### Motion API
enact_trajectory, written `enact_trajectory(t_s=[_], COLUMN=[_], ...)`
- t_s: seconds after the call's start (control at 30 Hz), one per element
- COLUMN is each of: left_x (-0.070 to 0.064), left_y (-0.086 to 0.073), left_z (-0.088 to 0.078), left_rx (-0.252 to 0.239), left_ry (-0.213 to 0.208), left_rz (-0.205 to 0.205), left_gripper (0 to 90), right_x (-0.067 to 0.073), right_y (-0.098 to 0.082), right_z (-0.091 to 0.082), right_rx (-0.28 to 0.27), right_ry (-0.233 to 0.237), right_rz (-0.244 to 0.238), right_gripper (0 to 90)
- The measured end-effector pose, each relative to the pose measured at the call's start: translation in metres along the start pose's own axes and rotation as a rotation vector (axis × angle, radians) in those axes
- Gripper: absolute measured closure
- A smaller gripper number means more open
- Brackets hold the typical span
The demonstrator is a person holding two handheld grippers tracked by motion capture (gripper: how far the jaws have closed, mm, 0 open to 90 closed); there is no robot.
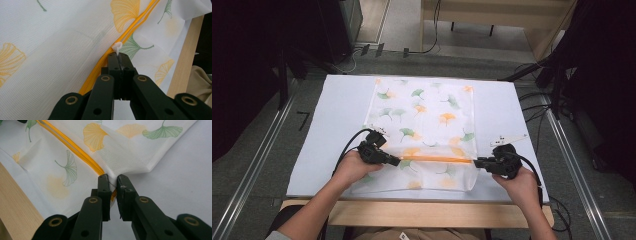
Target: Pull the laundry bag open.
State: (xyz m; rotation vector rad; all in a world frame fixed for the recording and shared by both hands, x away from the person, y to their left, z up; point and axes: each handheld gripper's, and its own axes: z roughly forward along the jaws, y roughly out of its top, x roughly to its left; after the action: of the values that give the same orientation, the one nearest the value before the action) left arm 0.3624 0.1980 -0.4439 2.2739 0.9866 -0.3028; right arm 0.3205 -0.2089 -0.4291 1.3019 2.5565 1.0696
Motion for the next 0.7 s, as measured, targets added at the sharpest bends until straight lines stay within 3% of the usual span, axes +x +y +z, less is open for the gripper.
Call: enact_trajectory(t_s=[0.4,0.7], left_x=[0.006,0.021], left_y=[-0.003,-0.025], left_z=[-0.011,-0.035], left_rx=[0.001,-0.012], left_ry=[0.003,0.036], left_rz=[-0.004,-0.044], left_gripper=[90.0,90.0], right_x=[0.0,0.001], right_y=[0.0,0.0], right_z=[0.0,0.001], right_rx=[0.0,0.003], right_ry=[-0.004,-0.002], right_rz=[-0.003,-0.004], right_gripper=[83.5,83.4])
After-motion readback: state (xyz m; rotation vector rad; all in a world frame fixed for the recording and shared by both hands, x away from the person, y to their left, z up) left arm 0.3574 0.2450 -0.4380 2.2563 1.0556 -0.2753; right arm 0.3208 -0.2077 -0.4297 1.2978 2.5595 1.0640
